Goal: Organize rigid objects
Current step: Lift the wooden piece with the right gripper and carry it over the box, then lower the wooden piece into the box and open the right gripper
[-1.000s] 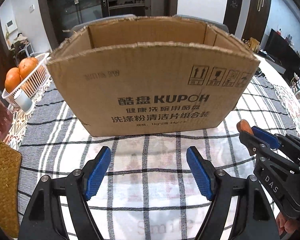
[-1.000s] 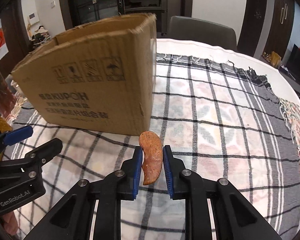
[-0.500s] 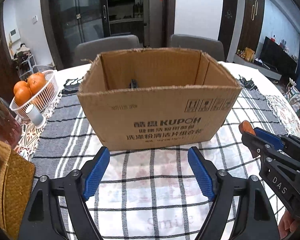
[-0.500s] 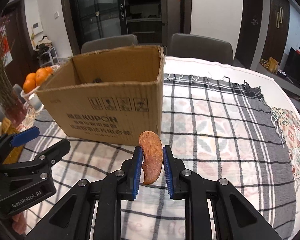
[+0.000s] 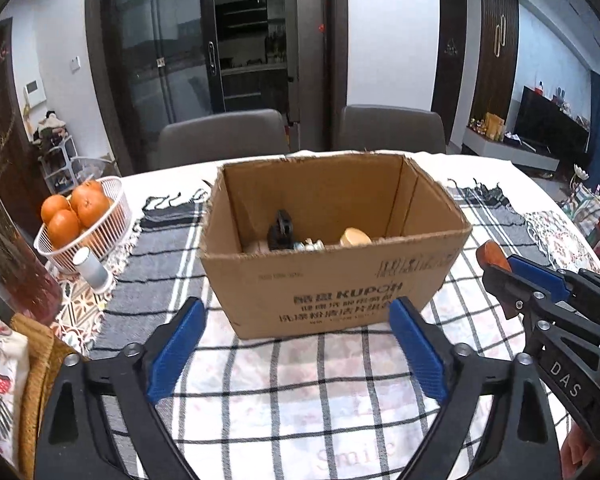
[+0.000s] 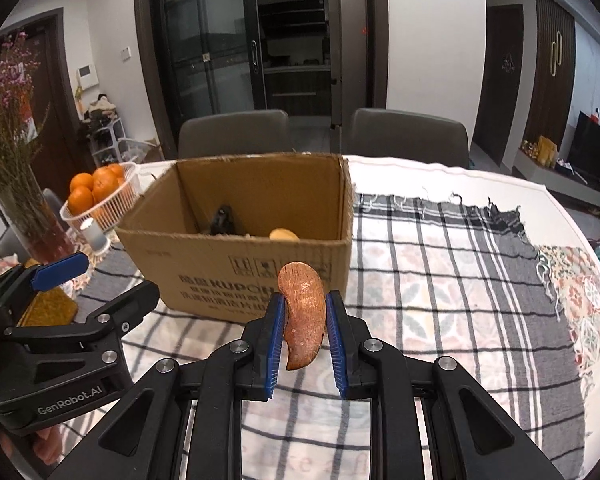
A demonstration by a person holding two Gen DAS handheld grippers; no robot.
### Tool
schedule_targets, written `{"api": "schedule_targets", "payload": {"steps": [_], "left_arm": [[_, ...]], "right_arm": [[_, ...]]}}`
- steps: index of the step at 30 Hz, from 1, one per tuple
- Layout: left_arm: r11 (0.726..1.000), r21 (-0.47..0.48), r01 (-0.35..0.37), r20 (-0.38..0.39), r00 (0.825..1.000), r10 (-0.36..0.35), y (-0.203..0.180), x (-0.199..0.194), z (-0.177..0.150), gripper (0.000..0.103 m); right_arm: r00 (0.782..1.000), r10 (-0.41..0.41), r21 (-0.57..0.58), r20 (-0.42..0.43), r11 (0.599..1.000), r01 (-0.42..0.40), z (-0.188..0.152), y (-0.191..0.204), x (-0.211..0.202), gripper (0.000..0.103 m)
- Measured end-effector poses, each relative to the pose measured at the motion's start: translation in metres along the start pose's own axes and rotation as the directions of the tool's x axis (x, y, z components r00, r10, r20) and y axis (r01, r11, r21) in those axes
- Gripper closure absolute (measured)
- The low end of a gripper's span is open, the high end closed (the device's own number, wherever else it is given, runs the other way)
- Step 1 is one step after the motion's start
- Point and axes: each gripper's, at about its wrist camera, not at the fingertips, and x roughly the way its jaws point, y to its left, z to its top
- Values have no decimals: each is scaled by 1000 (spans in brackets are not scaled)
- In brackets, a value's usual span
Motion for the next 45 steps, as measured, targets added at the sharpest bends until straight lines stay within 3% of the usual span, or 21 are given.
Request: {"api": "schedule_targets", "payload": {"steps": [7, 20, 36, 45], "left_arm": [[1000, 1, -25, 37, 999, 25, 10, -4, 13, 0], [997, -25, -68, 75, 995, 70, 34, 5, 39, 0], [992, -52, -119, 81, 989, 123, 56, 24, 65, 0], [991, -70, -112, 85, 989, 118, 60, 16, 62, 0]], "right_arm": [[999, 18, 17, 37, 1000, -18, 12, 7, -5, 81], [996, 30, 2, 83, 1000, -30, 45, 25, 6, 80], [998, 47, 24, 49, 999, -48, 74, 30, 51, 80], [999, 20, 40, 44, 999, -22, 74, 31, 49, 73]]}}
